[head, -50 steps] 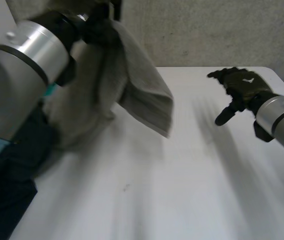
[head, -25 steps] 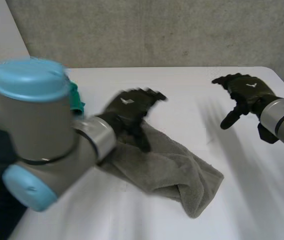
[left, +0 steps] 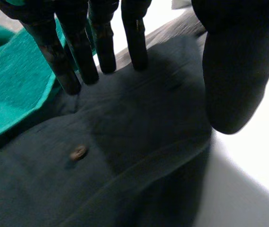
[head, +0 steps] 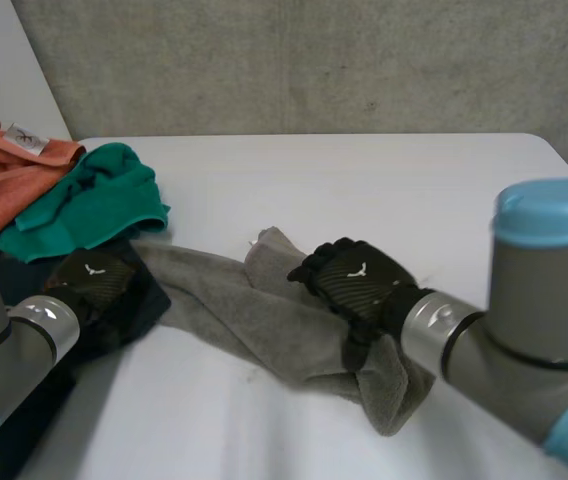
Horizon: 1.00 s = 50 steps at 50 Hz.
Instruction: Fold the laundry.
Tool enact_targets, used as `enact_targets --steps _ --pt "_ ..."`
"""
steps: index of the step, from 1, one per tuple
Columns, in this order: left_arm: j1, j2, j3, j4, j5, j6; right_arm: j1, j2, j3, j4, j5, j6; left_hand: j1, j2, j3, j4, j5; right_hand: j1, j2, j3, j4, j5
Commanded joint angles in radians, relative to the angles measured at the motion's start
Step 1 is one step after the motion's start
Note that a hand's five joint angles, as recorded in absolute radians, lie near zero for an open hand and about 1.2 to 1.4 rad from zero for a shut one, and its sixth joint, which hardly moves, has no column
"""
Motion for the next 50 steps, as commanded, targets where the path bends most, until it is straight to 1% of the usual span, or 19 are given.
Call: enact_targets --steps 1,2,5,6,9,10,11,18,24,29,33,36,37,38,41,43,44,47,50 --pt "0.061 -0.128 0.034 0.115 -0.050 0.066 0.044 0.102 0.013 -0.163 0.145 0.035 0.266 0.291 0.292 0.288 0.287 0.117 0.134 0.134 0.136 0.121" --pt "0.065 -0.139 0.039 0.115 -0.065 0.079 0.043 0.105 0.014 -0.176 0.151 0.035 0.321 0.346 0.348 0.344 0.343 0.205 0.222 0.222 0.224 0.208" --pt "0.085 -0.169 0.050 0.129 -0.107 0.132 0.037 0.110 0.017 -0.206 0.145 0.035 0.670 0.695 0.696 0.692 0.691 0.425 0.442 0.443 0.444 0.429" --pt "0.097 -0.172 0.054 0.149 -0.123 0.150 0.035 0.110 0.017 -0.204 0.139 0.035 0.933 0.958 0.959 0.955 0.954 0.563 0.580 0.580 0.582 0.566" --pt "0.125 -0.166 0.056 0.196 -0.142 0.156 0.032 0.107 0.017 -0.186 0.122 0.033 0.938 0.963 0.964 0.960 0.959 0.871 0.888 0.888 0.890 0.875" --pt "0.142 -0.156 0.056 0.232 -0.149 0.153 0.029 0.104 0.017 -0.167 0.107 0.033 0.938 0.963 0.964 0.960 0.959 1.099 1.116 1.116 1.118 1.103" --pt "0.148 -0.148 0.056 0.249 -0.153 0.155 0.026 0.101 0.019 -0.157 0.097 0.033 0.938 0.963 0.964 0.960 0.959 1.177 1.194 1.194 1.196 1.181" --pt "0.208 -0.151 0.115 0.365 -0.160 0.205 -0.044 0.070 0.023 -0.057 0.068 -0.021 0.938 0.963 0.964 0.960 0.959 1.178 1.195 1.195 1.197 1.182" --pt "0.240 -0.198 0.151 0.294 -0.176 0.253 -0.144 0.010 0.033 -0.006 0.102 -0.099 0.938 0.963 0.964 0.960 0.959 1.178 1.195 1.195 1.197 1.182" --pt "0.228 -0.163 0.126 0.229 -0.153 0.219 -0.245 -0.060 0.048 -0.006 0.110 -0.152 0.938 0.963 0.964 0.960 0.959 1.178 1.195 1.195 1.197 1.182" --pt "0.202 -0.094 0.099 0.207 -0.131 0.127 -0.328 -0.088 0.040 0.014 0.113 -0.218 0.938 0.963 0.964 0.960 0.959 1.178 1.195 1.195 1.197 1.182" --pt "0.181 -0.053 0.086 0.186 -0.117 0.084 -0.362 -0.093 0.033 0.029 0.117 -0.257 0.704 0.730 0.731 0.727 0.726 1.178 1.195 1.195 1.197 1.182" --pt "0.168 -0.027 0.077 0.168 -0.104 0.058 -0.382 -0.094 0.027 0.038 0.117 -0.278 0.468 0.493 0.494 0.490 0.489 1.178 1.195 1.195 1.197 1.182" --pt "0.161 -0.015 0.074 0.157 -0.094 0.044 -0.393 -0.096 0.023 0.043 0.117 -0.287 0.346 0.372 0.373 0.369 0.368 1.178 1.195 1.195 1.197 1.182" --pt "0.133 0.033 0.065 0.114 -0.047 -0.011 -0.416 -0.096 0.013 0.058 0.114 -0.303 0.027 0.052 0.053 0.049 0.048 1.178 1.195 1.195 1.197 1.182" --pt "0.118 0.058 0.060 0.092 -0.024 -0.038 -0.416 -0.096 0.013 0.073 0.103 -0.298 -0.103 -0.078 -0.077 -0.081 -0.082 1.178 1.195 1.195 1.197 1.182" --pt "0.099 0.080 0.056 0.066 -0.001 -0.067 -0.408 -0.096 0.016 0.089 0.082 -0.288 -0.197 -0.172 -0.171 -0.175 -0.176 1.137 1.154 1.154 1.156 1.140" --pt "0.061 0.111 0.054 0.023 0.033 -0.107 -0.384 -0.096 0.019 0.103 0.045 -0.265 -0.204 -0.179 -0.177 -0.181 -0.182 -0.013 0.004 0.004 0.006 -0.010" --pt "-0.005 0.131 0.054 -0.029 0.070 -0.160 -0.362 -0.097 0.010 0.101 0.007 -0.216 -0.192 -0.167 -0.166 -0.170 -0.171 -0.044 -0.027 -0.026 -0.025 -0.040"
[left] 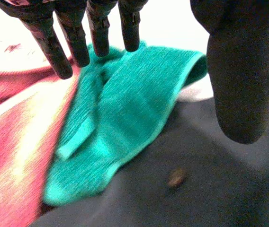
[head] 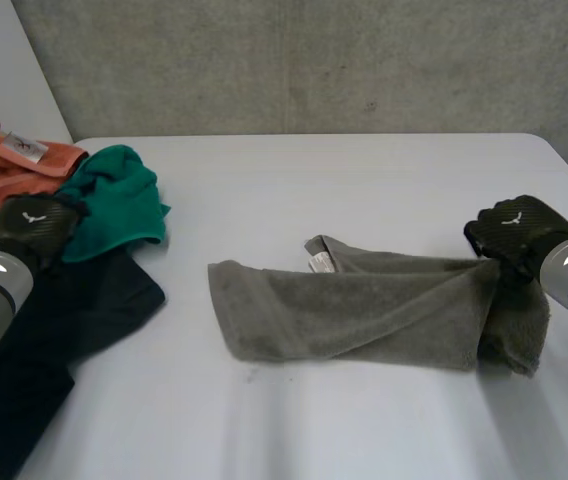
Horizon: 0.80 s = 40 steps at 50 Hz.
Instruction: Fold the laundry.
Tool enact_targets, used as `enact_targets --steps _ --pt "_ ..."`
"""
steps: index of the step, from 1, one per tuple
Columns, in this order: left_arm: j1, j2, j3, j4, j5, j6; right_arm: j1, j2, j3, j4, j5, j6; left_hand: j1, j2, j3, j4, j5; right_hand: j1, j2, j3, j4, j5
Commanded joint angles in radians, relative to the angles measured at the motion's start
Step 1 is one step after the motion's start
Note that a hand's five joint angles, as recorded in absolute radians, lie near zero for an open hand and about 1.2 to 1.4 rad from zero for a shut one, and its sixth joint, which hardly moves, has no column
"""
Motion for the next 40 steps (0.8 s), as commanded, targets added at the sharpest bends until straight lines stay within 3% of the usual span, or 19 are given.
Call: enact_targets --steps 1,7,13,21,28,32,35,39,40 --pt "-0.126 0.062 -0.005 -0.118 0.091 -0.115 0.047 0.000 -0.011 0.019 -0.085 0.091 0.015 0.008 0.010 0.015 0.022 -0.459 -0.474 -0.497 -0.505 -0.498" --pt "-0.297 0.049 0.005 -0.178 0.120 -0.194 0.018 -0.075 -0.061 0.036 -0.115 0.189 0.153 0.146 0.148 0.153 0.159 -0.459 -0.474 -0.497 -0.505 -0.498" --pt "-0.451 -0.060 0.067 -0.161 0.117 -0.205 -0.040 -0.093 -0.087 0.164 -0.125 0.098 0.247 0.240 0.242 0.247 0.253 -0.459 -0.474 -0.497 -0.505 -0.498" --pt "-0.554 -0.250 0.215 -0.152 0.069 -0.176 -0.113 -0.064 -0.055 0.266 -0.123 -0.151 0.370 0.363 0.365 0.370 0.377 -0.441 -0.456 -0.480 -0.488 -0.480" --pt "-0.614 -0.384 0.304 -0.164 0.022 -0.138 -0.185 -0.004 -0.029 0.219 -0.148 -0.174 0.420 0.413 0.416 0.420 0.427 -0.435 -0.450 -0.474 -0.482 -0.475" --pt "-0.623 -0.434 0.337 -0.161 -0.024 -0.092 -0.208 0.051 -0.020 0.191 -0.224 -0.139 0.426 0.419 0.421 0.426 0.433 -0.257 -0.272 -0.296 -0.304 -0.296" --pt "-0.623 -0.456 0.361 -0.154 -0.067 -0.064 -0.217 0.082 -0.022 0.189 -0.269 -0.104 0.552 0.545 0.547 0.552 0.558 -0.107 -0.122 -0.146 -0.154 -0.146" --pt "-0.622 -0.479 0.404 -0.122 -0.132 -0.049 -0.228 0.112 -0.025 0.177 -0.332 -0.014 1.088 1.081 1.083 1.088 1.094 0.300 0.285 0.261 0.253 0.261" --pt "-0.623 -0.482 0.409 -0.120 -0.133 -0.049 -0.229 0.114 -0.026 0.174 -0.338 -0.003 1.133 1.126 1.128 1.133 1.139 0.398 0.383 0.359 0.351 0.358"
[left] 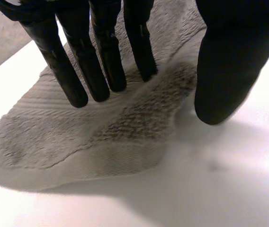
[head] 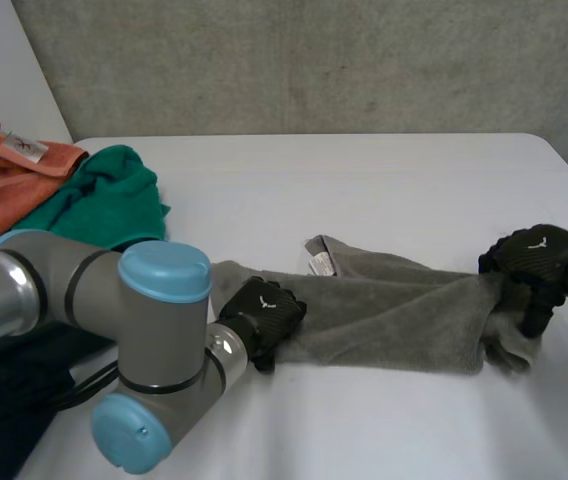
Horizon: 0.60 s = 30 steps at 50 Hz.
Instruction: Fold the laundry.
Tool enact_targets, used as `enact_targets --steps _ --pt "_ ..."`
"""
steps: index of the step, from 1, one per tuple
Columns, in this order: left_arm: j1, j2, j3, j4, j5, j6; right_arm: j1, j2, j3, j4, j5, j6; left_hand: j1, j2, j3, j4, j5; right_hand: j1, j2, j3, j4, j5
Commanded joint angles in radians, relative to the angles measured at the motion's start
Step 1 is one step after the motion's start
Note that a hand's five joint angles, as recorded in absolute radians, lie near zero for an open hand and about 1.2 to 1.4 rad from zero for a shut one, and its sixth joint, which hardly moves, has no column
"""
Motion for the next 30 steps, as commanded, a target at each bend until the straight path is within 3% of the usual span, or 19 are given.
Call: enact_targets --steps 1,3,10,20,23,30 --pt "-0.001 -0.041 0.062 0.037 -0.090 0.035 -0.018 0.050 -0.004 -0.023 -0.099 0.129 0.602 0.612 0.613 0.622 0.627 0.642 0.645 0.644 0.646 0.642" --pt "-0.008 -0.049 0.068 0.040 -0.084 0.038 -0.025 0.047 -0.007 -0.034 -0.103 0.143 0.602 0.612 0.613 0.622 0.627 0.875 0.877 0.877 0.878 0.874" --pt "-0.009 0.012 0.054 0.023 -0.068 0.028 -0.036 -0.008 -0.014 -0.020 -0.103 0.134 0.602 0.612 0.613 0.622 0.627 0.876 0.879 0.878 0.879 0.875" --pt "0.027 0.503 0.016 -0.109 -0.027 -0.073 -0.041 -0.271 -0.223 0.161 -0.124 0.043 0.602 0.612 0.613 0.622 0.627 0.876 0.879 0.878 0.879 0.875" --pt "0.042 0.577 0.042 -0.143 -0.018 -0.105 -0.030 -0.311 -0.301 0.178 -0.147 0.054 0.602 0.612 0.613 0.622 0.627 0.876 0.879 0.878 0.879 0.875" --pt "0.155 0.571 0.100 -0.235 -0.013 -0.183 0.048 -0.253 -0.409 0.115 -0.161 0.102 0.602 0.612 0.613 0.622 0.627 0.876 0.879 0.878 0.879 0.875"
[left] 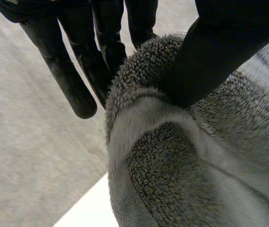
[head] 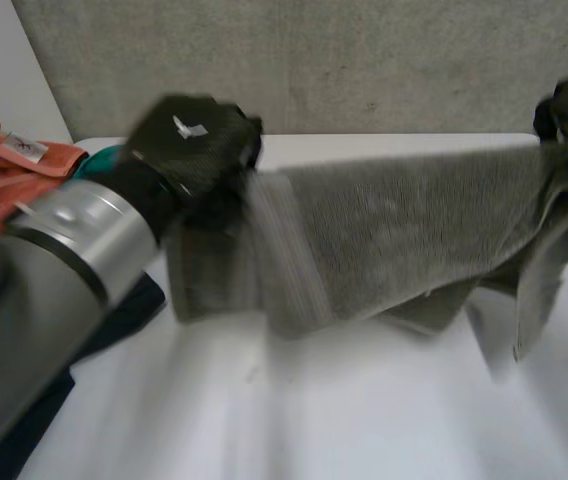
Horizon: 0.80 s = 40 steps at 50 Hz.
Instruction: Fold the laundry.
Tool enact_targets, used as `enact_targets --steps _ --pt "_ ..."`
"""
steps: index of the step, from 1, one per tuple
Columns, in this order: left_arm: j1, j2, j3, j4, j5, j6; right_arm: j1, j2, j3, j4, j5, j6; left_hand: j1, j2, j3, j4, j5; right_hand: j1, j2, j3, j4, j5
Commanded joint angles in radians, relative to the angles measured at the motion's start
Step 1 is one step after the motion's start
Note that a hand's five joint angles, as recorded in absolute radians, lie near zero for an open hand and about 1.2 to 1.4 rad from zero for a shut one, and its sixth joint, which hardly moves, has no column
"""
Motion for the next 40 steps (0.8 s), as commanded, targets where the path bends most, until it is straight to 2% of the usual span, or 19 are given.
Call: enact_targets --steps 1,10,15,16,17,18,19,21,27,32,37,38,40 --pt "0.113 -0.021 0.058 -0.089 0.006 -0.081 0.104 0.070 -0.108 -0.068 -0.004 0.048 0.276 0.203 0.209 0.198 0.237 0.313 0.229 0.215 0.205 0.256" --pt "0.205 -0.351 0.136 -0.086 0.012 -0.096 0.307 0.363 -0.080 -0.244 0.117 0.020 0.276 0.203 0.209 0.198 0.237 0.313 0.229 0.215 0.205 0.256" --pt "0.259 -0.571 0.283 -0.044 -0.013 -0.087 0.398 0.552 -0.079 -0.427 0.180 0.015 0.276 0.203 0.209 0.198 0.237 0.313 0.229 0.215 0.205 0.256" --pt "0.265 -0.596 0.307 -0.045 -0.018 -0.084 0.407 0.573 -0.080 -0.461 0.189 0.020 0.137 0.064 0.069 0.059 0.098 0.240 0.156 0.142 0.132 0.183" --pt "0.273 -0.619 0.333 -0.050 -0.026 -0.087 0.414 0.593 -0.082 -0.497 0.198 0.025 -0.068 -0.141 -0.136 -0.146 -0.107 -0.025 -0.109 -0.123 -0.133 -0.082" --pt "0.285 -0.657 0.371 -0.066 -0.043 -0.092 0.425 0.629 -0.082 -0.566 0.221 0.035 -0.457 -0.530 -0.524 -0.535 -0.495 -0.752 -0.835 -0.849 -0.860 -0.808" --pt "0.287 -0.664 0.387 -0.077 -0.050 -0.095 0.428 0.644 -0.082 -0.606 0.238 0.044 -0.623 -0.696 -0.691 -0.701 -0.662 -0.909 -0.992 -1.006 -1.017 -0.965" --pt "0.291 -0.644 0.407 -0.123 -0.072 -0.107 0.428 0.652 -0.083 -0.668 0.270 0.058 -0.946 -1.019 -1.013 -1.024 -0.984 -0.909 -0.992 -1.006 -1.017 -0.965" --pt "0.267 -0.494 0.292 -0.146 -0.078 -0.119 0.404 0.560 -0.057 -0.651 0.358 0.150 -0.946 -1.019 -1.013 -1.024 -0.984 -0.909 -0.992 -1.006 -1.017 -0.965" --pt "0.221 -0.309 0.048 -0.048 -0.031 -0.067 0.335 0.410 0.019 -0.536 0.425 0.329 -0.946 -1.019 -1.013 -1.024 -0.984 -0.909 -0.992 -1.006 -1.017 -0.965" --pt "0.147 -0.241 -0.148 0.067 0.032 0.038 0.300 0.322 0.097 -0.352 0.416 0.420 -0.875 -0.948 -0.942 -0.953 -0.914 -0.909 -0.992 -1.006 -1.017 -0.965" --pt "0.132 -0.247 -0.178 0.097 0.031 0.074 0.290 0.292 0.143 -0.249 0.394 0.420 -0.808 -0.881 -0.875 -0.886 -0.846 -0.909 -0.992 -1.006 -1.017 -0.965" --pt "0.127 -0.270 -0.201 0.133 0.014 0.115 0.281 0.269 0.203 -0.179 0.366 0.410 -0.710 -0.783 -0.778 -0.788 -0.749 -0.909 -0.992 -1.006 -1.017 -0.965"
